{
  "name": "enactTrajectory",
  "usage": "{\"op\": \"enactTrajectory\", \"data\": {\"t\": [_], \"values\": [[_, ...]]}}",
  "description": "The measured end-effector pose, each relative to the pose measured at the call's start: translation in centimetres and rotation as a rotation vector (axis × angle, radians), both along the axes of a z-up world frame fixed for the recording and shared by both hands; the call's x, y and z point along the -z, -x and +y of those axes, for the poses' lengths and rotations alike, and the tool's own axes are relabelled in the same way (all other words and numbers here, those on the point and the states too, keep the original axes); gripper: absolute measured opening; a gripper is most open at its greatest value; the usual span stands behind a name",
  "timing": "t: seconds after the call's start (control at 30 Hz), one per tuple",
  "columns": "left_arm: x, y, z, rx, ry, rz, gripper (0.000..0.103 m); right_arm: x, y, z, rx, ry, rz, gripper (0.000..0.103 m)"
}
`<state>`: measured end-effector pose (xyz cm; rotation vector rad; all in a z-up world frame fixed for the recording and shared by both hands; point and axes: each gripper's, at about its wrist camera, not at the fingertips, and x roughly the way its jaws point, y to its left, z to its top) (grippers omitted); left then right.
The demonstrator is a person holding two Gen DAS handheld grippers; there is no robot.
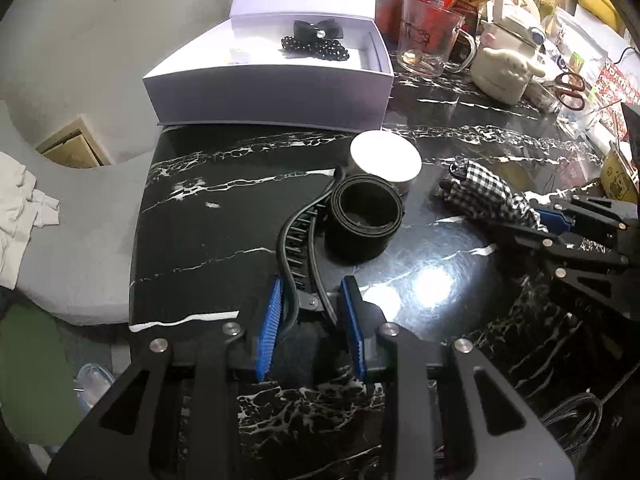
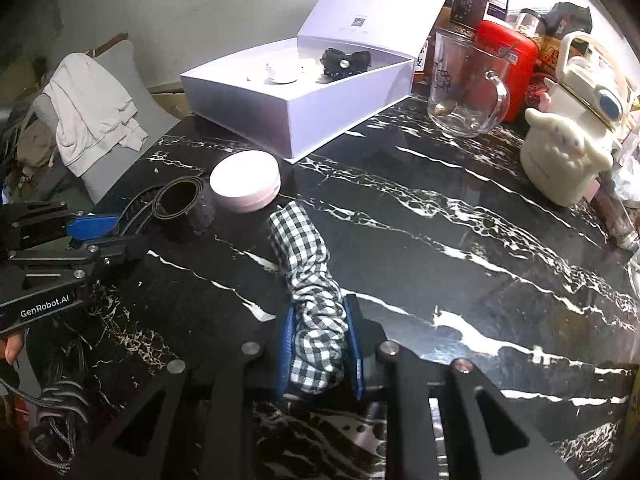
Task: Organize objects
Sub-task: 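Grasp the gingham scrunchie with the right tool while the left tool grasps the black curved clip, then lift the gingham scrunchie with the right tool while the left tool lifts the black curved clip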
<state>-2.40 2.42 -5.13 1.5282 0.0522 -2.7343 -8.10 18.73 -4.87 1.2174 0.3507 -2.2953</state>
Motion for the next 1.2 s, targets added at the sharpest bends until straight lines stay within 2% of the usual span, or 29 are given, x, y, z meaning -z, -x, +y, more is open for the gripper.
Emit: {"op": "enactTrajectory", "data": {"t": [0.1, 0.17, 0.23, 0.3, 0.33, 0.4, 0.43, 0.5, 0.6, 0.7, 1.2], "values": [[0.0, 0.3, 0.0, 0.002, -0.012, 0.001, 0.036, 0.0, 0.0, -0.1, -0.004, 0.002, 0.002, 0.028], [0.2, 0.5, 0.3, 0.012, 0.009, 0.015, 0.041, 0.1, 0.0, -0.3, -0.008, 0.0, 0.004, 0.039], [0.3, 0.6, 0.8, 0.021, 0.037, 0.035, 0.043, 0.1, -0.1, -0.3, -0.01, 0.001, 0.006, 0.04], [0.3, 0.7, 0.6, 0.018, 0.018, 0.036, 0.04, 0.1, -0.1, -0.2, -0.008, 0.002, 0.009, 0.04], [0.3, 0.8, 0.5, 0.018, 0.008, 0.036, 0.032, 0.1, -0.1, -0.2, -0.005, -0.002, 0.013, 0.039], [0.2, 0.9, 0.6, 0.025, 0.015, 0.034, 0.028, 0.1, -0.1, -0.1, -0.004, -0.001, 0.021, 0.026], [0.2, 0.9, 0.6, 0.025, 0.014, 0.031, 0.025, 0.1, -0.1, -0.2, -0.003, -0.003, 0.022, 0.022], [0.1, 0.9, 0.5, 0.023, 0.013, 0.019, 0.018, 0.1, 0.0, -0.1, 0.001, 0.002, 0.016, 0.021], [0.0, 0.8, 0.3, 0.026, -0.013, 0.0, 0.018, 0.0, -0.1, 0.3, 0.025, 0.013, 0.014, 0.021], [-0.1, 0.5, 0.2, 0.017, 0.001, -0.001, 0.018, -0.3, -0.3, 0.4, 0.028, 0.009, 0.025, 0.021], [-2.6, -2.0, 0.0, 0.007, 0.014, 0.059, 0.018, -2.5, -3.5, 0.0, -0.034, 0.025, 0.072, 0.021]]}}
